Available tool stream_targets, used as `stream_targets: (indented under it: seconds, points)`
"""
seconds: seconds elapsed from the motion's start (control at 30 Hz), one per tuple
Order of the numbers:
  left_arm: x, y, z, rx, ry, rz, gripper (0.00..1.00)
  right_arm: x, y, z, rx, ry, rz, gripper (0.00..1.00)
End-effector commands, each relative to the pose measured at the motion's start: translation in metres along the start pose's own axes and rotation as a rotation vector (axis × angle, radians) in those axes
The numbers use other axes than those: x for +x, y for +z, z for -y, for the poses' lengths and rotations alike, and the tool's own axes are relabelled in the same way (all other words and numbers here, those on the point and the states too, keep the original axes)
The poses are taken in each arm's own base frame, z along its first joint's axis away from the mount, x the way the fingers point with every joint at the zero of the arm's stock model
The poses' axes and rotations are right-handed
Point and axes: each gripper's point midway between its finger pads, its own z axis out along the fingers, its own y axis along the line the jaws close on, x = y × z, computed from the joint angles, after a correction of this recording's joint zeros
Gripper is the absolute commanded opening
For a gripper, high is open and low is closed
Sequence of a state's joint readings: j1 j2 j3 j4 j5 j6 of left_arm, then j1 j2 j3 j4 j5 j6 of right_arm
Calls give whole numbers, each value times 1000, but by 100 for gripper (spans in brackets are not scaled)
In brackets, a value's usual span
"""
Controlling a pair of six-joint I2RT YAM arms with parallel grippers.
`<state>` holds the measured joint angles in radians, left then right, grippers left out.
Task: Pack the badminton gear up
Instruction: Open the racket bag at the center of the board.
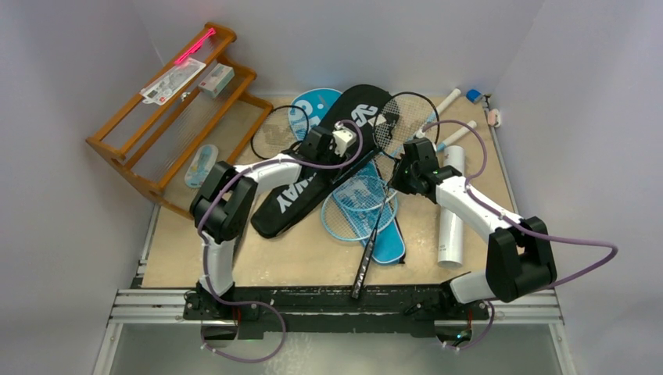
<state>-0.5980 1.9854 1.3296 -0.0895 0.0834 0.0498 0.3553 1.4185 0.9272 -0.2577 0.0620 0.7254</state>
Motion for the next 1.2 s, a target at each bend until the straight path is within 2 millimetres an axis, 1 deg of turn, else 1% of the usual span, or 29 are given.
stream_targets:
  seconds: [0.0, 0.13, 0.3, 0.33, 0.4, 0.47, 0.5, 0.6, 0.73, 0.8, 0.87, 0.97, 1.07, 1.17]
  points:
    - [-16, 6, -3, -16, 34, 27, 45, -7, -6, -5, -16, 7, 34, 0]
    - [-13, 10, 1, -2, 46, 11, 45, -5, -4, -5, -20, 6, 26, 0]
    - [0, 21, 4, 16, 56, -39, 45, -3, -3, -6, -23, 6, 16, 0]
    - [3, 24, 5, 22, 56, -53, 38, -3, -3, -6, -24, 7, 16, 0]
    - [12, 30, 6, 29, 48, -99, 20, -3, -3, -6, -24, 6, 15, 0]
    - [11, 32, -1, -6, 38, -120, 1, -3, -3, -5, -23, 6, 17, 0]
    - [8, 31, -4, -28, 30, -119, 0, -3, -4, -6, -24, 6, 16, 0]
    - [-12, 14, -14, -87, 20, -70, 0, -3, -5, -6, -25, 1, 14, 0]
    - [-49, -23, -23, -151, 8, 16, 0, 0, -10, -8, -30, -13, -20, 0]
    - [-62, -40, -25, -169, -8, 44, 0, -1, -15, -9, -27, -30, -26, 0]
    - [-70, -54, -25, -177, -31, 60, 0, -3, -20, -8, -22, -60, -23, 0]
    - [-79, -69, -23, -178, -84, 80, 0, 7, -28, -5, -26, -85, -67, 0]
    - [-84, -77, -22, -182, -126, 92, 0, 18, -39, -2, -44, -104, -99, 0]
    - [-90, -79, -21, -176, -170, 104, 0, 29, -51, -4, -101, -124, -118, 0]
